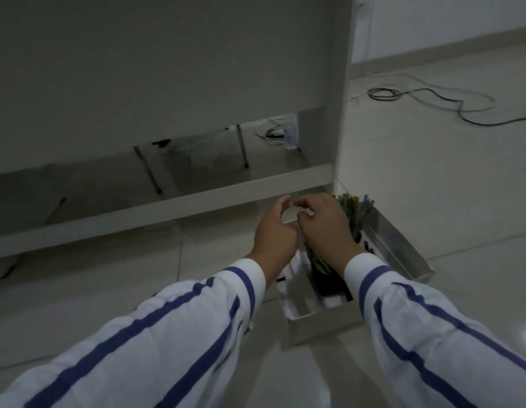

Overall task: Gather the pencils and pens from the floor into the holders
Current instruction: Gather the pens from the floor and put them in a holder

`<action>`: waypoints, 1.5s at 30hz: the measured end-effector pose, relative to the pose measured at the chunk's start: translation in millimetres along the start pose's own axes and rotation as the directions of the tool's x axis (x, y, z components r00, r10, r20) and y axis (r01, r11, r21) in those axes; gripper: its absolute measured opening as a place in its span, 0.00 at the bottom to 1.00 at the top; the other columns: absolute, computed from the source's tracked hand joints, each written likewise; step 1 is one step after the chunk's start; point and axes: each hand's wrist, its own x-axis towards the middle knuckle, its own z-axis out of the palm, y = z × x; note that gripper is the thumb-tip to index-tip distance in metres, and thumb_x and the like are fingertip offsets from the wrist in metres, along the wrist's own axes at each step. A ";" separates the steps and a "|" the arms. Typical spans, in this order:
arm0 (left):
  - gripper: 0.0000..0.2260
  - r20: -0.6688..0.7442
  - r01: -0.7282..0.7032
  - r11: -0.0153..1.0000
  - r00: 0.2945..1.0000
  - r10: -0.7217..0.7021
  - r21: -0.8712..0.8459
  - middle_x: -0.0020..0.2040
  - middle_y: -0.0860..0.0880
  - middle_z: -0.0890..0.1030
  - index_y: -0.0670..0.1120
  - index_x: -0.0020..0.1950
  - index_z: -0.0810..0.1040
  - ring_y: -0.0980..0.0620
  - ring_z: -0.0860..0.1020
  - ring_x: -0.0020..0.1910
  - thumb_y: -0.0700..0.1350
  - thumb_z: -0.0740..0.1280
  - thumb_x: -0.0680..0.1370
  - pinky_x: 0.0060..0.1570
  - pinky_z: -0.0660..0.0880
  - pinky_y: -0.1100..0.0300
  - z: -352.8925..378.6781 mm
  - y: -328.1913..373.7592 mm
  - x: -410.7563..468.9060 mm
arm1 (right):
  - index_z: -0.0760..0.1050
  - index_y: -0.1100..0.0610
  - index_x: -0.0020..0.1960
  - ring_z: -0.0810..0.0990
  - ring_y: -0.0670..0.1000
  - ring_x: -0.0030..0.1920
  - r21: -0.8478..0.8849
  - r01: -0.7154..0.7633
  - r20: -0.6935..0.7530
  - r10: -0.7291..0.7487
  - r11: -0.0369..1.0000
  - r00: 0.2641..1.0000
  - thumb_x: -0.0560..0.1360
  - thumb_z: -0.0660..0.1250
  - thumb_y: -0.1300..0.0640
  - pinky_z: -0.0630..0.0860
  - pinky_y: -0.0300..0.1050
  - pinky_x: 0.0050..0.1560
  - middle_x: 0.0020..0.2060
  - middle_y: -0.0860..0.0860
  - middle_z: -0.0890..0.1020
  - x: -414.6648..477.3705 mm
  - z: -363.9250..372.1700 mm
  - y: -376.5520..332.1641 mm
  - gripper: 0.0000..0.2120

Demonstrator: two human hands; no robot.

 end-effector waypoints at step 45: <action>0.29 -0.259 0.517 0.780 0.855 -0.449 0.354 0.69 0.43 0.69 0.41 0.72 0.65 0.46 0.68 0.69 0.37 0.68 0.72 0.70 0.62 0.56 -581.4 -399.9 -289.4 | 0.69 0.58 0.64 0.74 0.58 0.57 -0.045 0.277 0.926 -0.064 0.960 0.373 0.76 0.61 0.56 0.73 0.48 0.58 0.58 0.57 0.72 -304.2 495.7 -455.7 0.17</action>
